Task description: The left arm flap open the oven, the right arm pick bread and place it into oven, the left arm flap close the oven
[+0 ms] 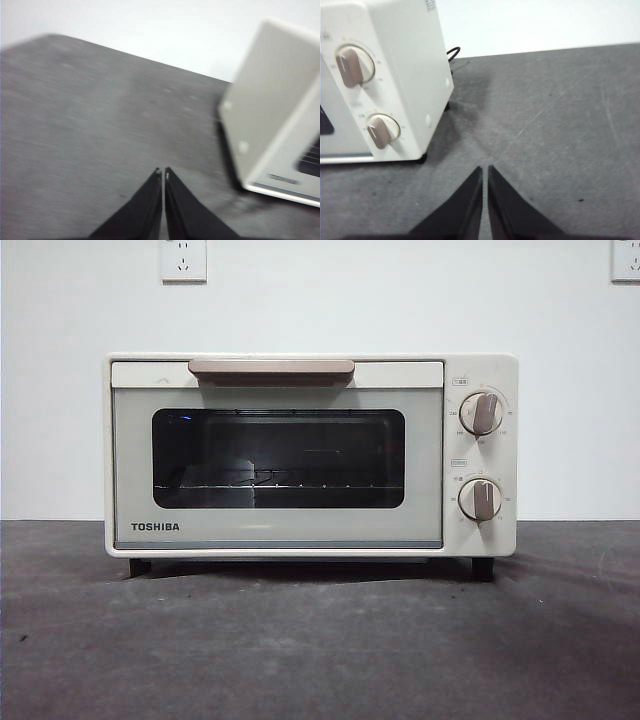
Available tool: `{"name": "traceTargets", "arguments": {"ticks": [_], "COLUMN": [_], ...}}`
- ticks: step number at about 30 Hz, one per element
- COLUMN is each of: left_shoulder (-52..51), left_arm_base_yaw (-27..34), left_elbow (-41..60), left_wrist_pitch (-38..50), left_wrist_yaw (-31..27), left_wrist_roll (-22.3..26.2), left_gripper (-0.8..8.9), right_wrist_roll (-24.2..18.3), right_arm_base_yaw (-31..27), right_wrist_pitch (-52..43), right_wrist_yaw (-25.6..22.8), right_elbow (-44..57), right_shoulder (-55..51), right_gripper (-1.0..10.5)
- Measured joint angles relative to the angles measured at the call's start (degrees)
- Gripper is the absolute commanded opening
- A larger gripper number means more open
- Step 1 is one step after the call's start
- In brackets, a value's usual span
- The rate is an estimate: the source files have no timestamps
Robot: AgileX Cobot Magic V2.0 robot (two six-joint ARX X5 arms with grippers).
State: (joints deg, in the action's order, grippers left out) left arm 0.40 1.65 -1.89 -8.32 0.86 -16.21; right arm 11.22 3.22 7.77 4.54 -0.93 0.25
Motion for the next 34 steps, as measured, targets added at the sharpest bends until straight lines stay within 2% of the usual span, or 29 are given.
{"name": "traceTargets", "arguments": {"ticks": [4, 8, 13, 18, 25, 27, 34], "left_shoulder": [1.29, 3.76, 10.21, 20.15, 32.3, 35.06, 41.86], "left_arm_base_yaw": [-0.81, -1.68, -2.99, -4.74, -9.57, -11.1, -15.72], "left_elbow": [-1.05, -5.77, -14.25, -25.16, -39.93, -43.74, -53.81], "left_wrist_pitch": [-0.48, -0.42, -0.11, -0.72, -6.25, -8.79, -16.35], "left_wrist_yaw": [0.98, 1.01, 1.4, 6.32, 14.88, 18.49, 23.5], "left_wrist_roll": [-4.11, -7.32, -9.31, -9.42, -8.26, -6.34, 1.16], "left_gripper": [0.17, 0.17, 0.17, 0.17, 0.17, 0.17, 0.17], "right_wrist_roll": [6.43, 10.1, 12.48, 12.79, 8.98, 6.73, -2.84], "right_arm_base_yaw": [0.0, 0.02, 0.02, 0.02, 0.04, 0.04, 0.04], "right_wrist_pitch": [-0.35, -0.35, 3.74, 9.09, 17.14, 19.93, 30.1], "right_wrist_yaw": [-0.24, -0.22, 0.76, 4.85, 10.8, 13.62, 25.03], "right_elbow": [-1.22, -5.99, -14.49, -24.22, -38.86, -43.36, -56.15], "right_shoulder": [0.02, 0.2, 3.26, 9.66, 20.44, 23.78, 33.22], "right_gripper": [0.1, 0.1, 0.1, 0.1, 0.1, 0.1, 0.1]}}
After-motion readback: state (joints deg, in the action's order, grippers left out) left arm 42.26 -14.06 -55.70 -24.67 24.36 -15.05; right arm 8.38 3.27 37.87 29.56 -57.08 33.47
